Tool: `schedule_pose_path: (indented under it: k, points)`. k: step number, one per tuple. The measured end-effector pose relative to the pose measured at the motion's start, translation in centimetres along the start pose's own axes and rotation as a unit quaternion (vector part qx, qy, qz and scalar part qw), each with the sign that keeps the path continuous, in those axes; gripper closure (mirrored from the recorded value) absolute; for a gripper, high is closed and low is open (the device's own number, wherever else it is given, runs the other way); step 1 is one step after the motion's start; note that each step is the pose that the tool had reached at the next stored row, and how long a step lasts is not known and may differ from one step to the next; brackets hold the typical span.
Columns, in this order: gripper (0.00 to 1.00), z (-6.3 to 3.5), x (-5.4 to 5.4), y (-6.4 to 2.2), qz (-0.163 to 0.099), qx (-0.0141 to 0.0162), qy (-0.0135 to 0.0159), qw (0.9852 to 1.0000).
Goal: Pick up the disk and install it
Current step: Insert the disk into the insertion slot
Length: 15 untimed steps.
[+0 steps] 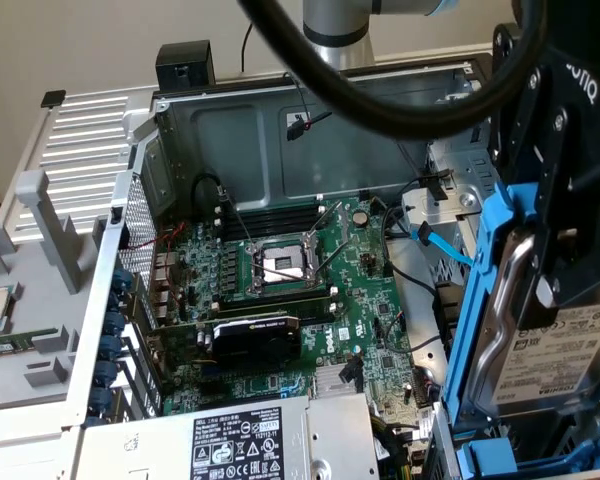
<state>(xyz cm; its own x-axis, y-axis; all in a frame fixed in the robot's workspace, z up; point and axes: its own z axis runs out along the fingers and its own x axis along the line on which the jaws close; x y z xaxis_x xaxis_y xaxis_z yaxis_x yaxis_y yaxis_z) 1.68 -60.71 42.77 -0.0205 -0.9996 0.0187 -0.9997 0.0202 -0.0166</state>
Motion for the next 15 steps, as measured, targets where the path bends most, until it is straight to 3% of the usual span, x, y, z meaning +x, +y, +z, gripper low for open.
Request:
schedule_pose_path:
  k: [15]
  points:
    - [0.63,0.73,-0.01,0.01,0.0,0.0,0.0001,1.0]
